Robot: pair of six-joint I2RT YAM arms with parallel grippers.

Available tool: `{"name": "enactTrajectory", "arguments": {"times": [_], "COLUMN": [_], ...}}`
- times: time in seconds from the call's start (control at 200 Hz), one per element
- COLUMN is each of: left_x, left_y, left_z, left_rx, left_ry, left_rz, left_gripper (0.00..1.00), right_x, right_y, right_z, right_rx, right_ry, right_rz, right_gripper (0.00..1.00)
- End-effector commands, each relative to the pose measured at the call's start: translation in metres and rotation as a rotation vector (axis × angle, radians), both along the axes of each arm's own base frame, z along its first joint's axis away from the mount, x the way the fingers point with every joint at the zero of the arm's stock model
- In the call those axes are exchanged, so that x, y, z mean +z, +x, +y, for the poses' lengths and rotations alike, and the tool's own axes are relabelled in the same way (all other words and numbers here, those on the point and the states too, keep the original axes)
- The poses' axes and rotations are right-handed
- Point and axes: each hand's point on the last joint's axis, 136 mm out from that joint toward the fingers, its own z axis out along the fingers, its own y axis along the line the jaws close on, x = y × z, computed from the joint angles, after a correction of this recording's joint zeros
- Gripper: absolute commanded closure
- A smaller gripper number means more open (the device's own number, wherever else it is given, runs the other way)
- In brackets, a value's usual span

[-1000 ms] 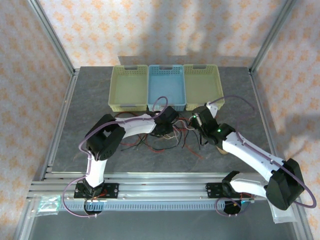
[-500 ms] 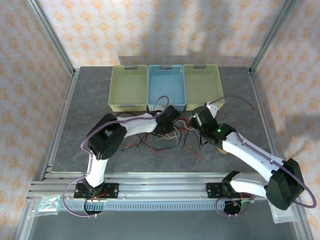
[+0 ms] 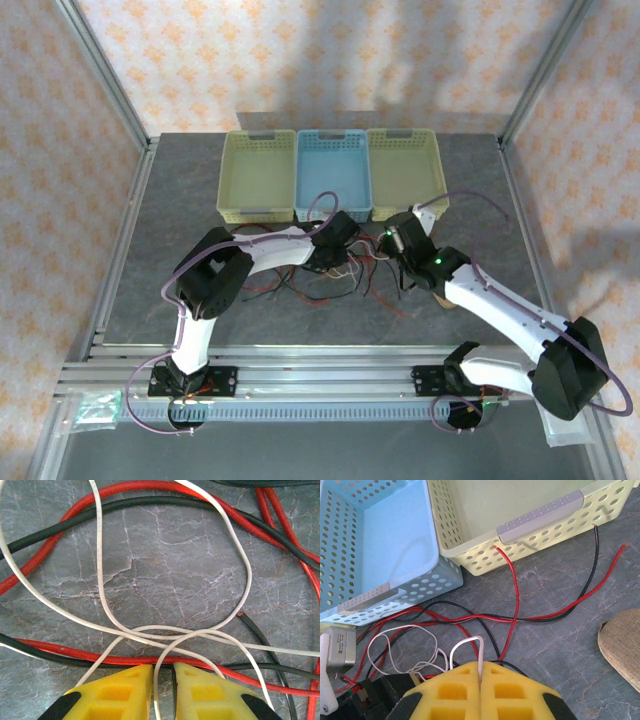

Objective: Untangle the cables

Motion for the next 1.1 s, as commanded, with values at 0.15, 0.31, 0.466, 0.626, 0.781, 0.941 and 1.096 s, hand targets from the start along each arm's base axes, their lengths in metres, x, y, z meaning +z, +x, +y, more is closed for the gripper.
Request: {"name": "enactTrajectory", "arguments": {"times": [0.15,0.31,0.466,0.626,0.781,0.941,1.096], "left_x": [-0.027,-0.029,-0.028,-0.021,-0.011,0.01,0.069], "left_y": [-0.014,-0.016,-0.015,-0.012,-0.009,-0.003,0.006], "left_z": [0.018,0.018,0.018,0.009,0.006,0.005,0.005], "left_rx": [-0.003,-0.004,-0.005,-0.022,-0.023,-0.014,-0.017], "left_ry": [0.107,0.108,0.106,0.05,0.028,-0.008,-0.109], "left_rz": [0.064,0.07,0.066,0.039,0.01,-0.053,-0.225], "left_gripper": [0.83,0.86,0.88,0.92,0.99,1.0,1.0], "right_x": [0.005,0.003,0.003,0.002,0.004,0.007,0.022], "right_y": [0.003,0.002,0.002,0.002,0.003,0.004,0.006], "right_z": [-0.002,-0.003,-0.003,-0.003,-0.002,-0.001,-0.005], "right_rx": [-0.015,-0.019,-0.021,-0.022,-0.021,-0.022,-0.044], "right_ry": [0.001,0.0,0.001,0.001,0.006,0.011,0.022], "right_rz": [-0.016,-0.012,-0.011,-0.011,-0.012,-0.016,-0.054], "right_gripper": [1.0,1.0,1.0,1.0,1.0,1.0,1.0]}}
